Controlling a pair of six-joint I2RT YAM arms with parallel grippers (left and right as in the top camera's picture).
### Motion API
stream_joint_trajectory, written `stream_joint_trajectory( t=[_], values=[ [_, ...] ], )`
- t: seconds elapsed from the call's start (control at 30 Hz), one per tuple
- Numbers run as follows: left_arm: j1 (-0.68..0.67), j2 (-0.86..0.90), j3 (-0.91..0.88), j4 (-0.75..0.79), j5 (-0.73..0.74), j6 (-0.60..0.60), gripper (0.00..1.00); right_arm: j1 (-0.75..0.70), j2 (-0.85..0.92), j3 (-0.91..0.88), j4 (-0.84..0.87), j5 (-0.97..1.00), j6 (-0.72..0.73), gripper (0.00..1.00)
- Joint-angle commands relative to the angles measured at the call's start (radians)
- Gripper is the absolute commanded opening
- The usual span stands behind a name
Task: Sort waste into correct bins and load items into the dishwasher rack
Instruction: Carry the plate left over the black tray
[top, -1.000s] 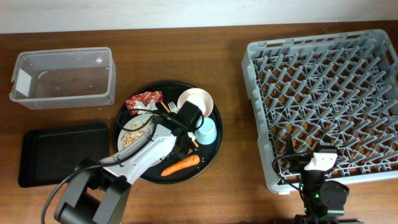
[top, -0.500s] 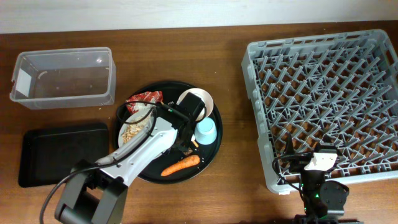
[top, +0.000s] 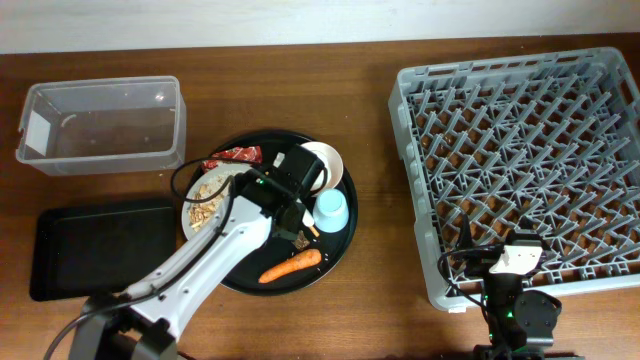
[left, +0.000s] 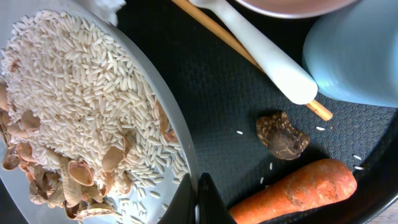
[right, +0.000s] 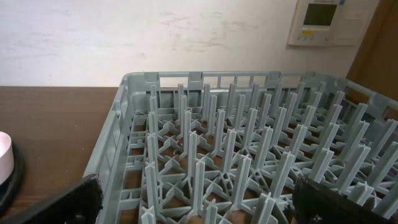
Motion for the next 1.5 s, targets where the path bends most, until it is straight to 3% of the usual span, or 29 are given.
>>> stream_joint_trajectory(
  t=[0.0, 0.2, 0.6, 0.97, 1.33, 1.47],
  values=[
    [0.003, -0.047, 0.028, -0.011, -0.053, -0.015, 0.01, -0.006, -0.004, -0.006, -0.005, 0.012, -0.006, 0.99],
    [0.032, -0.076, 0.028, -0.029, -0.077, -0.09, 0.0, -0.006, -0.004, -0.006, -0.005, 0.012, -0.006, 0.99],
    [0.327, -0.098, 0.028, -0.017, 0.064, -0.089, 0.0, -0.006, -0.004, -0.006, -0.005, 0.012, -0.006, 0.99],
    [0.542, -0.098, 0.027, 0.09, 0.272, -0.058, 0.01, -0.006, -0.004, -0.006, -0.005, 0.012, -0.006, 0.99],
    [0.687, -0.098, 0.027, 0.092, 0.331, -0.031, 0.0, -0.006, -0.004, -0.006, -0.005, 0.012, -0.006, 0.99],
    [0.719, -0.099, 0.027, 0.103, 0.414, 0.0, 0.0, -0.006, -0.004, -0.006, -0.005, 0.012, -0.006, 0.99]
  ],
)
